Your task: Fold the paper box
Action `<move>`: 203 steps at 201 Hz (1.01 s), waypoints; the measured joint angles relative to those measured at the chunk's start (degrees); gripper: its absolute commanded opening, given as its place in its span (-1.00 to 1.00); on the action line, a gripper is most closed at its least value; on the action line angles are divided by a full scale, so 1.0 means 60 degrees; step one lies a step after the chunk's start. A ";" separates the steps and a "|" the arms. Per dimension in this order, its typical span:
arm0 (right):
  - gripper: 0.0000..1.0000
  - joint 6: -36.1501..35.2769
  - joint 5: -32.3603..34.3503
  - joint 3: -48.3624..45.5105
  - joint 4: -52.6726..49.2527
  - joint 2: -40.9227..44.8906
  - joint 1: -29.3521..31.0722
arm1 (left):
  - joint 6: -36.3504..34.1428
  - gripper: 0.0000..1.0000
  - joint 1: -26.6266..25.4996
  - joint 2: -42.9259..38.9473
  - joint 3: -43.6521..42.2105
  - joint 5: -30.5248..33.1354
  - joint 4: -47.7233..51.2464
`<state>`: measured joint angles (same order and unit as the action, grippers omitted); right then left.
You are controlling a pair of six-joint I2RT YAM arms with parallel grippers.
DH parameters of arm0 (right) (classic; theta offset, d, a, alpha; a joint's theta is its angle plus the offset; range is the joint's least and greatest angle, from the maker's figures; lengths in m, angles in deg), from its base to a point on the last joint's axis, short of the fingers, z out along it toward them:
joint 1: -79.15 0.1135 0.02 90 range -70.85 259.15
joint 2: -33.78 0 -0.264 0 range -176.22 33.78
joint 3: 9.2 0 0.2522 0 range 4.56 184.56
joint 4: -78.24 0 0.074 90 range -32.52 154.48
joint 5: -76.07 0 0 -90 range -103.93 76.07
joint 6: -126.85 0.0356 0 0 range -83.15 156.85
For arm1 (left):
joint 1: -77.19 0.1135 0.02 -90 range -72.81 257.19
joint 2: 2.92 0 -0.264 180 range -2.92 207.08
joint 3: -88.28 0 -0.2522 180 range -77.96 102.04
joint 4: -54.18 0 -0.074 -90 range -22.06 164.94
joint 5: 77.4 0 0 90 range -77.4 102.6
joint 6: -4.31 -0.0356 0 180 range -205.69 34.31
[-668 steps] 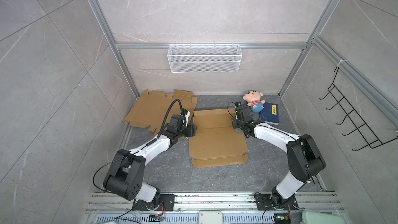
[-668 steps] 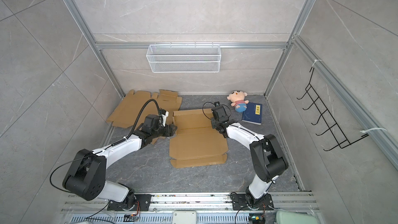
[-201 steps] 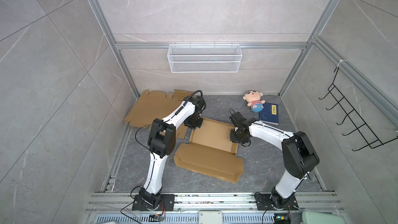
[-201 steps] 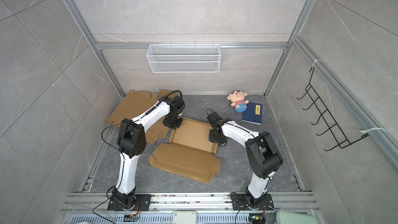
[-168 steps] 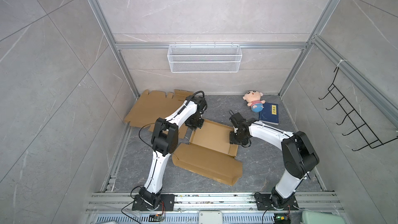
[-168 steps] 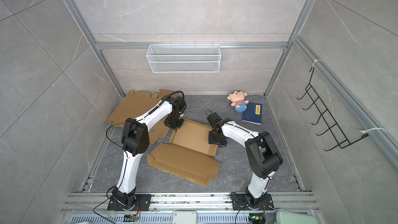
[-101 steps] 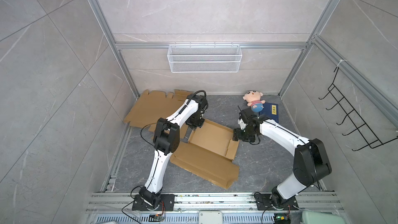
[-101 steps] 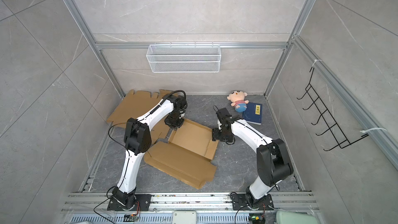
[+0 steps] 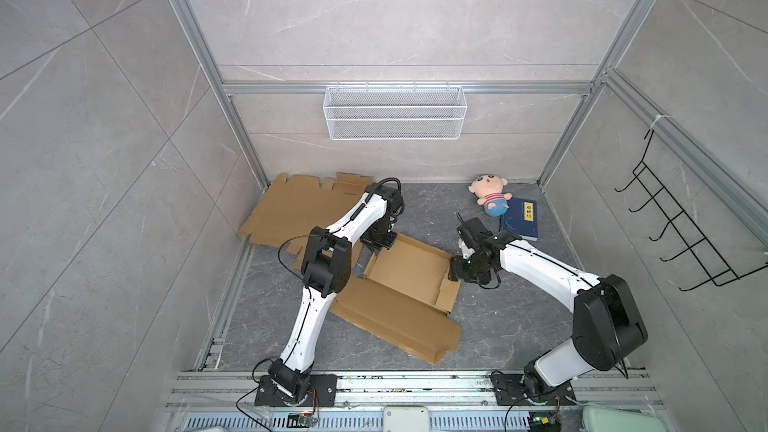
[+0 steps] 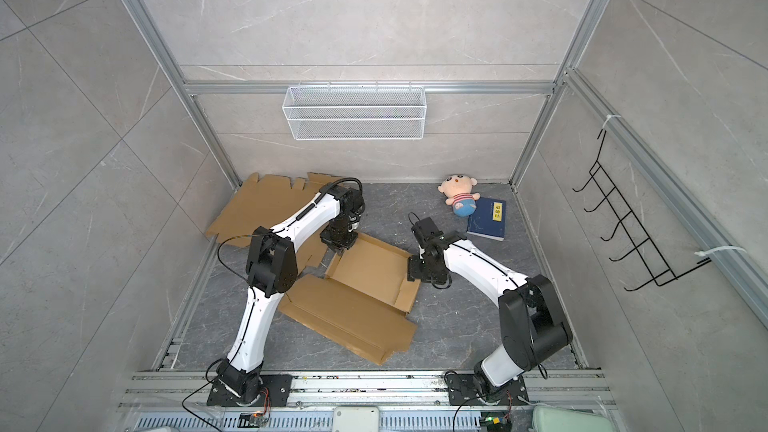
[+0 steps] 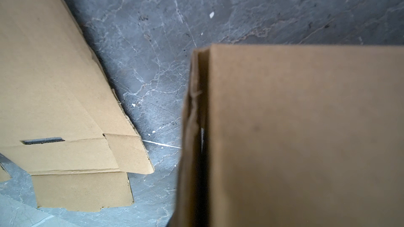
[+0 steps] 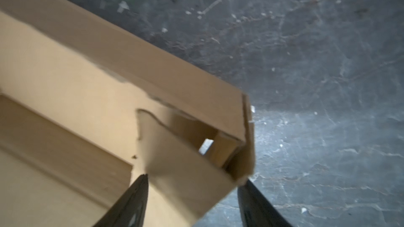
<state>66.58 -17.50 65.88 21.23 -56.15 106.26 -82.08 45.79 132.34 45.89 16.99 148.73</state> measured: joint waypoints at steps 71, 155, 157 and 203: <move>-0.68 0.1304 0.2696 -0.0481 0.0302 -0.0557 0.1191 | 0.0062 -0.81 -0.0087 0.0000 -0.0018 -0.0251 0.0022; -0.52 0.1898 0.4900 0.0663 -0.0889 -0.2251 0.2167 | 0.0229 -0.82 -0.0288 -0.0004 -0.0018 -0.0357 0.0248; -0.49 0.1869 0.4914 0.0659 -0.0892 -0.2262 0.2167 | 0.0229 -0.82 -0.0288 -0.0004 -0.0018 -0.0350 0.0248; 0.02 0.1774 0.4029 0.0033 -0.0350 -0.1716 0.1832 | 0.0222 -0.82 -0.0288 -0.0004 -0.0018 -0.0266 0.0255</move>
<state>77.23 6.67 66.07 19.13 -66.44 117.26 -80.74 44.06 132.32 45.78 15.39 150.26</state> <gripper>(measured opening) 0.481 0.092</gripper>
